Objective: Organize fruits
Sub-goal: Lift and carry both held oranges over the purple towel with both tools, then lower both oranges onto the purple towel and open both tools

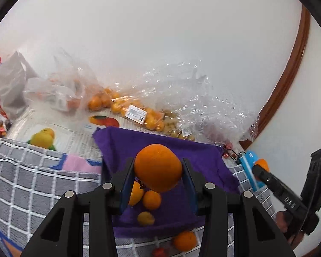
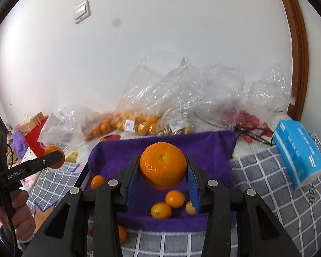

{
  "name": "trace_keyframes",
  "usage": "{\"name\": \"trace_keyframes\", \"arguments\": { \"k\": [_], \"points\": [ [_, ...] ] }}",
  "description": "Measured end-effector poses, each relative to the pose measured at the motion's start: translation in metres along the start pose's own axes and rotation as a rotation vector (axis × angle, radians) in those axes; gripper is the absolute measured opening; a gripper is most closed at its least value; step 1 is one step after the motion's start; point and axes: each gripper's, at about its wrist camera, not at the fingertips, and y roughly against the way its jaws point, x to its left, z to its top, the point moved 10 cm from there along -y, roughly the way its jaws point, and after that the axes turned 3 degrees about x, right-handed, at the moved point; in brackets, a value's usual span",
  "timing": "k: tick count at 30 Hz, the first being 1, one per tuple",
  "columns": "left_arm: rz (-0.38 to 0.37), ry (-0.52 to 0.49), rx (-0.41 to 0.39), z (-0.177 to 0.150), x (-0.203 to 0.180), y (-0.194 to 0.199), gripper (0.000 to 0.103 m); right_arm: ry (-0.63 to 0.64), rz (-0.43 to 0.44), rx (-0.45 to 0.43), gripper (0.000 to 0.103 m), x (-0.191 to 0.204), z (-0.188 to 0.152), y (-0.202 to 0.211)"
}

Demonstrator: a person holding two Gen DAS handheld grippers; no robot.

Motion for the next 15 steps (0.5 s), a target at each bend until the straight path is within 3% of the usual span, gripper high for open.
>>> {"name": "trace_keyframes", "arguments": {
  "k": [5,15],
  "points": [
    [0.018,-0.018,-0.009,0.0,-0.002,-0.022,0.04,-0.01,0.007,0.0,0.041,-0.007,-0.004,-0.02],
    [0.029,0.015,0.015,-0.026,0.018,-0.052,0.04,-0.043,-0.037,0.082,0.041,-0.033,-0.034,-0.056]
  ]
}}
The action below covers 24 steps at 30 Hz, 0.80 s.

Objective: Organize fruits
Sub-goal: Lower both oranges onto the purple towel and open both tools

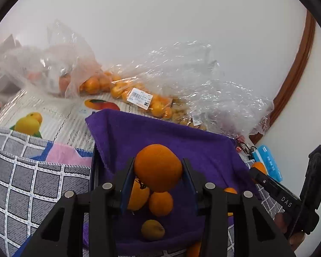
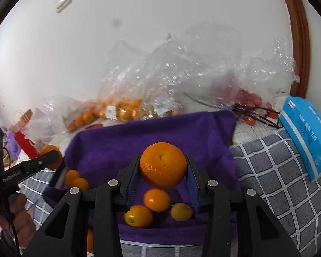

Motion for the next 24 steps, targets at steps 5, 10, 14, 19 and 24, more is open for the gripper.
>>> {"name": "trace_keyframes", "arguments": {
  "k": [5,10,14,19,24],
  "points": [
    [0.019,0.004,-0.015,-0.003,0.006,-0.005,0.04,-0.013,-0.019,0.023,0.041,-0.008,-0.006,-0.011],
    [-0.003,0.014,0.006,-0.006,0.004,-0.011,0.04,-0.007,-0.049,0.044,0.041,-0.013,-0.013,-0.02],
    [-0.004,-0.003,0.008,-0.01,0.001,-0.014,0.04,-0.004,-0.051,0.064,0.041,-0.013,-0.017,-0.027],
    [-0.019,-0.01,0.022,-0.014,-0.003,-0.017,0.04,0.002,-0.048,0.088,0.041,-0.011,-0.023,-0.034],
    [-0.029,-0.03,0.041,-0.018,-0.008,-0.023,0.04,0.011,-0.055,0.094,0.041,-0.009,-0.026,-0.036]
  ]
}}
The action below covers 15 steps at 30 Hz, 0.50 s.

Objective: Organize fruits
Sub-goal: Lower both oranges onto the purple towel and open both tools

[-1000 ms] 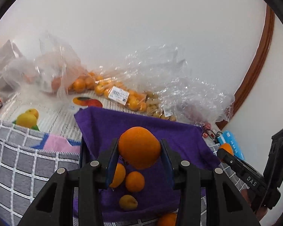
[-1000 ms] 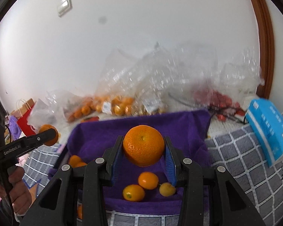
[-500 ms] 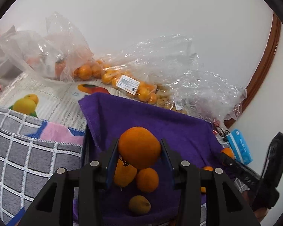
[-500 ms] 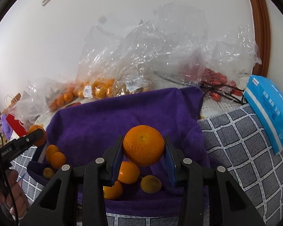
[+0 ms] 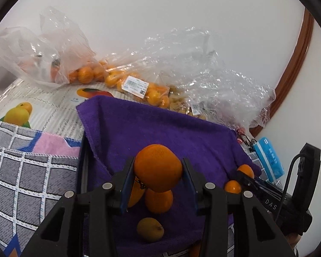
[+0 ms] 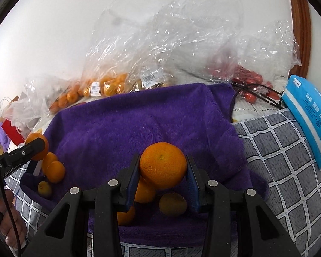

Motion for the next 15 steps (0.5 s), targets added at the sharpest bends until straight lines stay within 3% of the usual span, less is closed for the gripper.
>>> {"name": "trace_keyframes", "arguments": {
  "k": [15],
  "points": [
    [-0.026,-0.06,0.016,-0.006,-0.012,-0.003,0.04,-0.027,0.007,0.016,0.041,-0.004,-0.002,0.0]
  ]
}}
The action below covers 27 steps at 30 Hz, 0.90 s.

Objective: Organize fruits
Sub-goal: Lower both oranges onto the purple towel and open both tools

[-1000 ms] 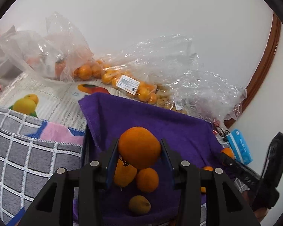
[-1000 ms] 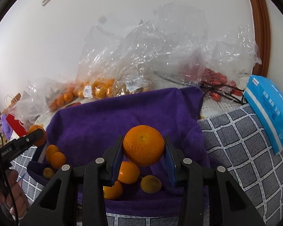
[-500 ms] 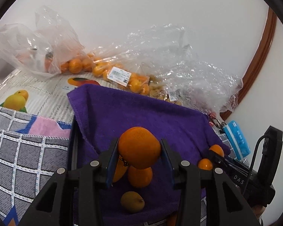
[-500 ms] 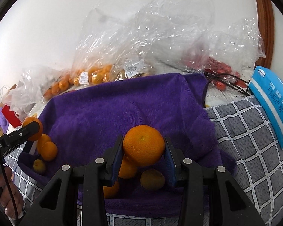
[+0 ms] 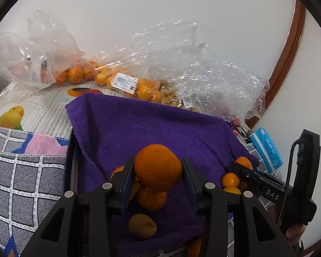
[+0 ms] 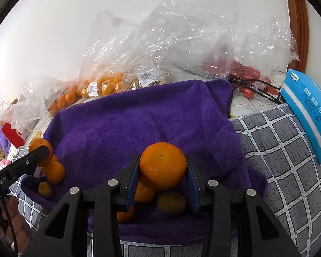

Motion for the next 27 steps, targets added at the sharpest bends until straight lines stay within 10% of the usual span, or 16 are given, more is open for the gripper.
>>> {"name": "trace_keyframes", "arguments": {
  "k": [27],
  "points": [
    [-0.047,-0.007,0.033,-0.006,-0.01,-0.002,0.04,0.03,-0.076,-0.022,0.045,-0.004,0.002,0.011]
  ]
}}
